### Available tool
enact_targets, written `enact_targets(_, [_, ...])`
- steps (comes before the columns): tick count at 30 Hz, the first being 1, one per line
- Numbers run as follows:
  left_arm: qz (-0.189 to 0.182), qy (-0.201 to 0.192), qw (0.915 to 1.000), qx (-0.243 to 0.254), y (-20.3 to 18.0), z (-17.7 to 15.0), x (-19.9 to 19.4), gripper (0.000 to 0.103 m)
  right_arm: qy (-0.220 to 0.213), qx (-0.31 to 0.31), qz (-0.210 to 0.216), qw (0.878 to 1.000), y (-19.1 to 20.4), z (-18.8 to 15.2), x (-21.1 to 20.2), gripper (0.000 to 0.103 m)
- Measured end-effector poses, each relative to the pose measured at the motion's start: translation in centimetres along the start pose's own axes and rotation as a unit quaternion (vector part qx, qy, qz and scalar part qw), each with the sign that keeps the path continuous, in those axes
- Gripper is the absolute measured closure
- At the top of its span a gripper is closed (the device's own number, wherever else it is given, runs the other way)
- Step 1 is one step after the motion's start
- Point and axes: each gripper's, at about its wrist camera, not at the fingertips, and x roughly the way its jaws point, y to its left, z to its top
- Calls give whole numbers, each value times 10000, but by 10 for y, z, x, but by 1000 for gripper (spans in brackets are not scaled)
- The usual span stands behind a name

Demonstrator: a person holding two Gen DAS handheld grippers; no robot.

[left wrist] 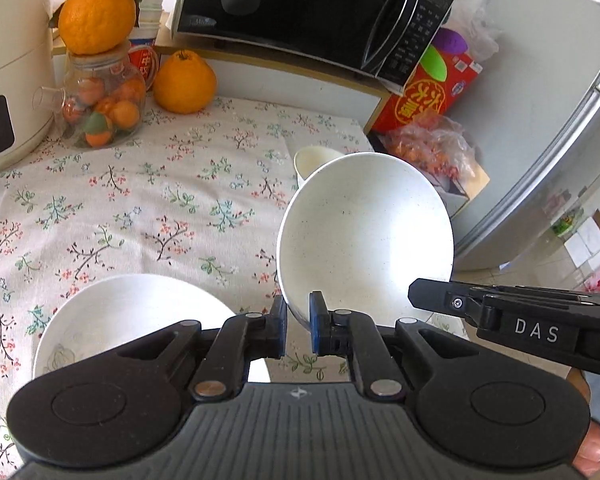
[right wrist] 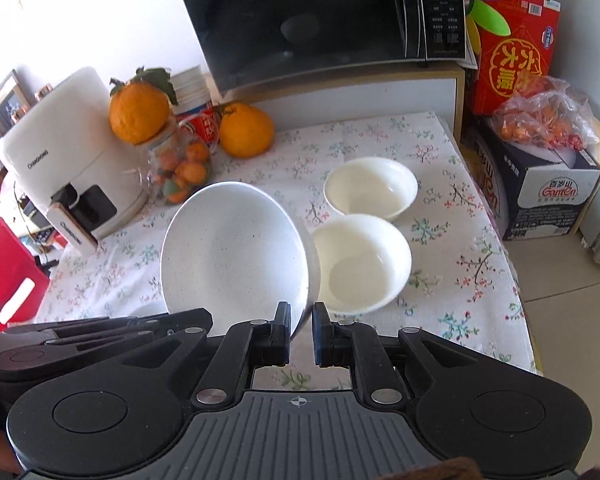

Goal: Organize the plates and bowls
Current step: 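Lift the cream bowl with both grippers and carry it toward the plate stack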

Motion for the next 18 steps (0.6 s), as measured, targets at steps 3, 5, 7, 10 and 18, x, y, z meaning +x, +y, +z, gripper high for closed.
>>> enact_targets(3, [-100, 241, 9997, -32, 2, -10, 5, 93, 156, -110, 61, 9998, -6, -12, 1, 89])
enact_targets(5, [-131, 371, 9992, -19, 2, -15, 8, 93, 323, -93, 140, 9993, -14, -20, 4, 88])
enact_targets(7, [-167, 478, 9987, 29, -1, -20, 12, 93, 474, -146, 122, 9987, -21, -28, 9, 88])
enact_targets(10, [-182, 676, 9975, 92, -7, -27, 20, 93, 743, -167, 54, 9971, -31, -39, 19, 88])
enact_targets(18, [-117, 1158, 9931, 146, -15, -37, 46, 94, 1216, 213, 116, 9923, -54, -51, 29, 87])
